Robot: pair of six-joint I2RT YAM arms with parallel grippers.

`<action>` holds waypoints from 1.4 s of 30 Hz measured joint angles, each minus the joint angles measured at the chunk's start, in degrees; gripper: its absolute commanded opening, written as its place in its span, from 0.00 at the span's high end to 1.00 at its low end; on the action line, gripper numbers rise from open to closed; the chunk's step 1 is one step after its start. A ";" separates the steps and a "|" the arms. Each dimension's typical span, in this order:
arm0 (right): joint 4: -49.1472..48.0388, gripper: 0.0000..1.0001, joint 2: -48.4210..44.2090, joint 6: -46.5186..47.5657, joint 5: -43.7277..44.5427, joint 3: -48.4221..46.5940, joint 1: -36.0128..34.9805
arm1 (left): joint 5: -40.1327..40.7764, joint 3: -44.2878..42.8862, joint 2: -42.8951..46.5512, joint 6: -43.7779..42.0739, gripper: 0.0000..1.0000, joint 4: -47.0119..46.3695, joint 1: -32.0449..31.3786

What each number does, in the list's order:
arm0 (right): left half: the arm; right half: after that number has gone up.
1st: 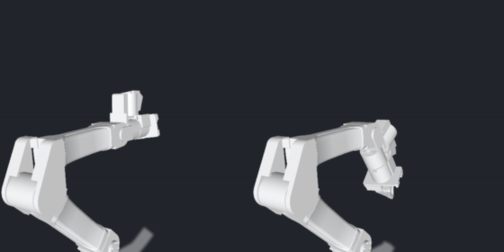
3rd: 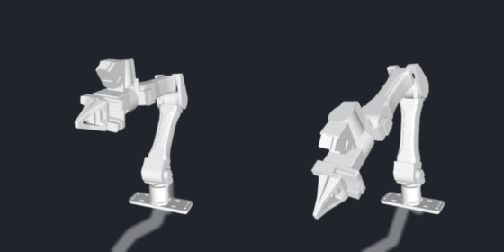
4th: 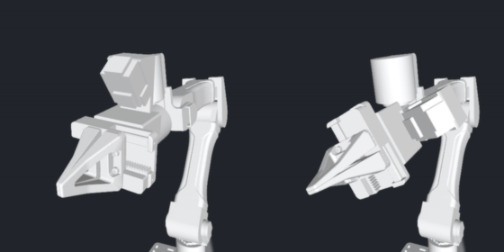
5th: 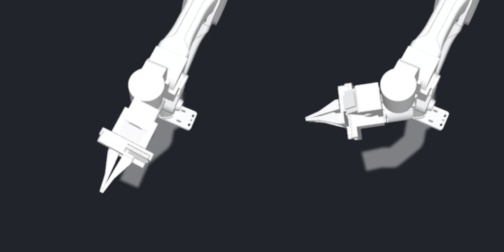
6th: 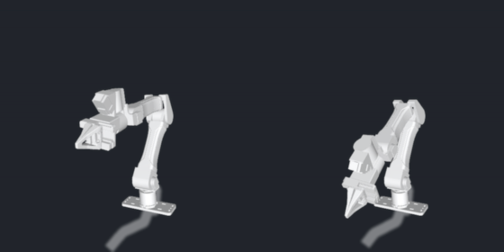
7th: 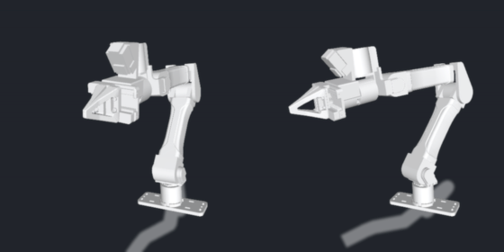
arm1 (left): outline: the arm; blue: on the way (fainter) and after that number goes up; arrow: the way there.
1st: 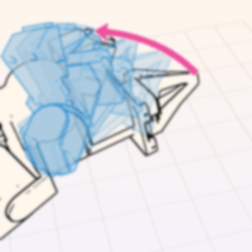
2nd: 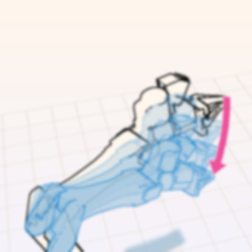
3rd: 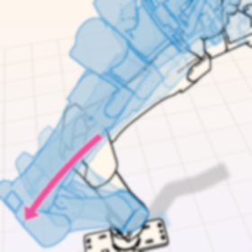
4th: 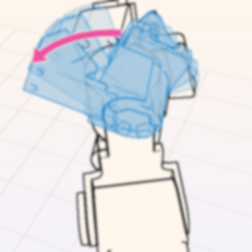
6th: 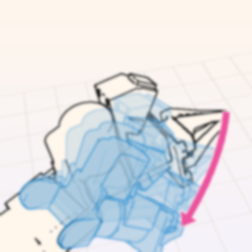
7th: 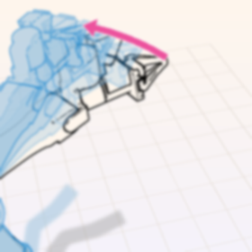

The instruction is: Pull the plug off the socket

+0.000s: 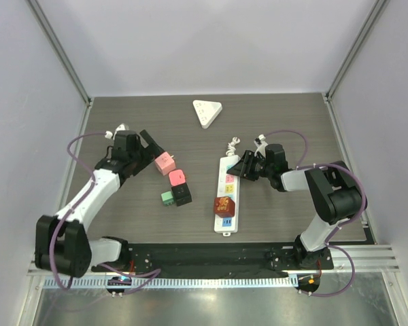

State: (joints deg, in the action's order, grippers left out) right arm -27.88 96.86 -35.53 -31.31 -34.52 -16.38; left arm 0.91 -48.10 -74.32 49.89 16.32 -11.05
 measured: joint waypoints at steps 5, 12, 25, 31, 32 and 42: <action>-0.55 0.99 0.28 -0.17 -0.37 0.00 0.00 | 0.52 -0.02 8.13 -3.85 0.02 0.85 -8.07; -0.59 0.99 0.31 -0.33 -0.42 0.00 0.00 | -4.35 -1.88 4.59 -7.17 0.00 0.22 -23.93; -0.59 0.99 0.31 -0.35 -0.44 0.02 0.00 | 4.46 -8.15 -8.55 -8.13 0.00 -0.04 -50.62; -0.61 0.99 0.31 -0.35 -0.70 0.02 0.00 | 7.63 -11.34 -15.21 -8.33 0.00 0.68 -53.35; -0.63 0.99 0.31 -0.35 -0.72 0.02 0.00 | 7.85 -11.69 -16.09 -8.33 0.00 1.03 -53.40; -0.63 0.99 0.31 -0.35 -0.74 0.02 0.00 | 8.68 -14.93 -21.31 -8.02 0.19 3.34 -53.40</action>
State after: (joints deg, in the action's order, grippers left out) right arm -28.51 97.17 -35.88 -32.05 -34.50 -16.38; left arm 9.58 -63.02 -95.64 41.87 19.66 -64.45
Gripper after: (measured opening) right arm 0.482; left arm 0.883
